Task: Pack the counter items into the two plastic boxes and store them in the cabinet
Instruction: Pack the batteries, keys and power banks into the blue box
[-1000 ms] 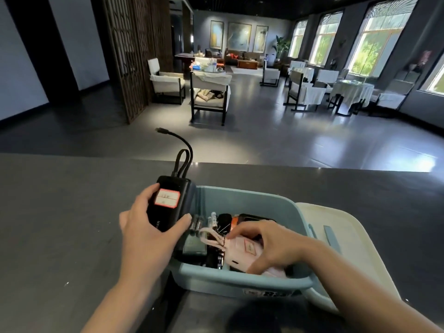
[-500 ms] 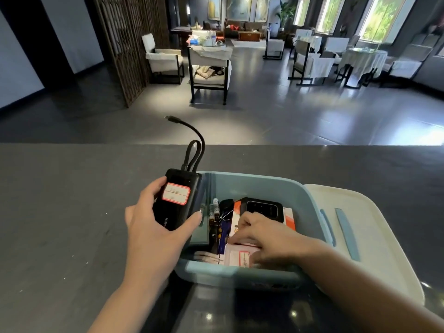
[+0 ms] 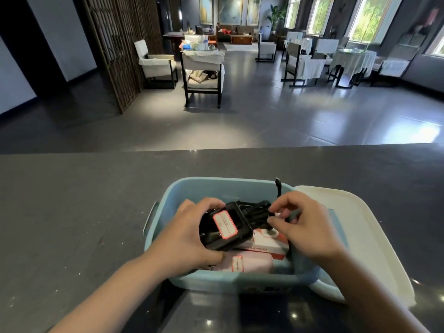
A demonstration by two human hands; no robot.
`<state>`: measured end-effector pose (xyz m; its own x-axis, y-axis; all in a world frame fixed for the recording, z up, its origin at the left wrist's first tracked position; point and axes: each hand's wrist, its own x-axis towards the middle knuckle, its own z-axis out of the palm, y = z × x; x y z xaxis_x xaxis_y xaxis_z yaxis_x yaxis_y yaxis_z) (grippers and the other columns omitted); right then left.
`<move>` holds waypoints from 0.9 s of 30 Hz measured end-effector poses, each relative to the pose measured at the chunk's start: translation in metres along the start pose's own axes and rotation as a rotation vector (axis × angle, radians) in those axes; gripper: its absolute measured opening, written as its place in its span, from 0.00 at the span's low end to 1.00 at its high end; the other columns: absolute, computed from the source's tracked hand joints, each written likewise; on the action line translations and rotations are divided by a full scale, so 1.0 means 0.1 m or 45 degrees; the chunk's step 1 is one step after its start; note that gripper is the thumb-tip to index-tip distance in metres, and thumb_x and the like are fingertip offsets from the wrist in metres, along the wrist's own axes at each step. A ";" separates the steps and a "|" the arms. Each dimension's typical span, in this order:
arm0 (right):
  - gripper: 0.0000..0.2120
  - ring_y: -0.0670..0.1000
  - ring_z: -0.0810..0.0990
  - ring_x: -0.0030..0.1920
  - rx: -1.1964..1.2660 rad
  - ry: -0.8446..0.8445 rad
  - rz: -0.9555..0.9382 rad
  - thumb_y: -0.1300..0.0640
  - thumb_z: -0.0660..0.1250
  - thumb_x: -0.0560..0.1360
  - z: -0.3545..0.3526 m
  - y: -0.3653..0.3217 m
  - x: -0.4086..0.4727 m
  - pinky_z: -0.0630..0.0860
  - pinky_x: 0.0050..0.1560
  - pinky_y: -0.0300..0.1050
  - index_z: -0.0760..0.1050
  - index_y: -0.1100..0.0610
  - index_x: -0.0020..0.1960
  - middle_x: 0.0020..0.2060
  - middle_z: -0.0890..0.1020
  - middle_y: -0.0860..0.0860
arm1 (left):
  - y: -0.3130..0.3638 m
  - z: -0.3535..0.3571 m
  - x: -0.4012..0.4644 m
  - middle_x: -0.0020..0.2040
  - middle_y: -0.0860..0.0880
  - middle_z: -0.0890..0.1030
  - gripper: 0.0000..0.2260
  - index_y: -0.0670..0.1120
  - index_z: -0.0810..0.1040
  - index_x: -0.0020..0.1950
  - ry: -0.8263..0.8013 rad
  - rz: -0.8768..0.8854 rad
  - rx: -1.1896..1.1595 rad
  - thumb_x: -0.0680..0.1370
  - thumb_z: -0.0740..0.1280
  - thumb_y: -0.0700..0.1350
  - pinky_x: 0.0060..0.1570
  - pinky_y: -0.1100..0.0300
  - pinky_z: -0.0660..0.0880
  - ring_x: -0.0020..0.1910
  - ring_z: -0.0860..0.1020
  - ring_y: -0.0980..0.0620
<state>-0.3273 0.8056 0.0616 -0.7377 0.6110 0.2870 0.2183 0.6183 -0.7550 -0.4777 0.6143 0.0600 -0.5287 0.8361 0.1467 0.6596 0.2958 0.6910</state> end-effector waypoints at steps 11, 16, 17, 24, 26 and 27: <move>0.18 0.50 0.84 0.48 1.071 0.083 0.630 0.57 0.72 0.74 0.45 -0.54 0.05 0.81 0.51 0.48 0.71 0.59 0.61 0.48 0.84 0.54 | 0.45 0.45 0.14 0.50 0.65 0.74 0.36 0.63 0.68 0.63 0.545 -0.155 -0.305 0.57 0.76 0.55 0.51 0.68 0.68 0.56 0.67 0.63; 0.14 0.57 0.84 0.50 1.057 -0.291 0.419 0.61 0.69 0.75 0.29 -0.56 0.12 0.81 0.53 0.51 0.75 0.59 0.60 0.48 0.85 0.59 | 0.28 0.03 0.18 0.46 0.56 0.82 0.17 0.50 0.78 0.59 0.287 -0.254 -0.776 0.71 0.73 0.48 0.40 0.71 0.73 0.44 0.79 0.62; 0.14 0.57 0.84 0.49 1.013 -0.391 0.375 0.61 0.68 0.75 0.26 -0.57 0.12 0.81 0.51 0.49 0.75 0.58 0.60 0.48 0.85 0.59 | 0.27 -0.03 0.19 0.43 0.53 0.83 0.11 0.48 0.81 0.55 0.263 -0.291 -0.824 0.73 0.70 0.48 0.37 0.68 0.74 0.41 0.80 0.60; 0.24 0.37 0.79 0.49 0.322 -0.194 0.107 0.47 0.75 0.67 0.33 -0.61 0.07 0.76 0.53 0.33 0.74 0.46 0.62 0.53 0.80 0.40 | 0.30 -0.01 0.12 0.34 0.49 0.83 0.08 0.44 0.83 0.43 0.449 -0.348 -0.929 0.76 0.68 0.47 0.32 0.59 0.78 0.33 0.80 0.56; 0.31 0.34 0.73 0.54 0.054 -0.098 -0.054 0.38 0.74 0.60 0.39 -0.63 -0.03 0.70 0.51 0.28 0.69 0.38 0.61 0.53 0.72 0.35 | 0.31 0.01 0.12 0.35 0.48 0.83 0.07 0.46 0.83 0.44 0.545 -0.364 -0.927 0.75 0.69 0.48 0.35 0.55 0.79 0.35 0.81 0.53; 0.33 0.36 0.71 0.55 -0.040 -0.070 -0.099 0.35 0.73 0.58 0.42 -0.63 -0.07 0.70 0.51 0.30 0.68 0.36 0.61 0.53 0.70 0.35 | 0.32 0.03 0.11 0.37 0.47 0.84 0.07 0.46 0.83 0.44 0.585 -0.368 -0.910 0.75 0.69 0.49 0.39 0.51 0.80 0.37 0.82 0.51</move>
<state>-0.3627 0.7417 0.0820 -0.7871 0.5328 0.3107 0.1782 0.6788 -0.7123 -0.4615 0.6342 0.0817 -0.8855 0.4605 0.0616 0.0586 -0.0209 0.9981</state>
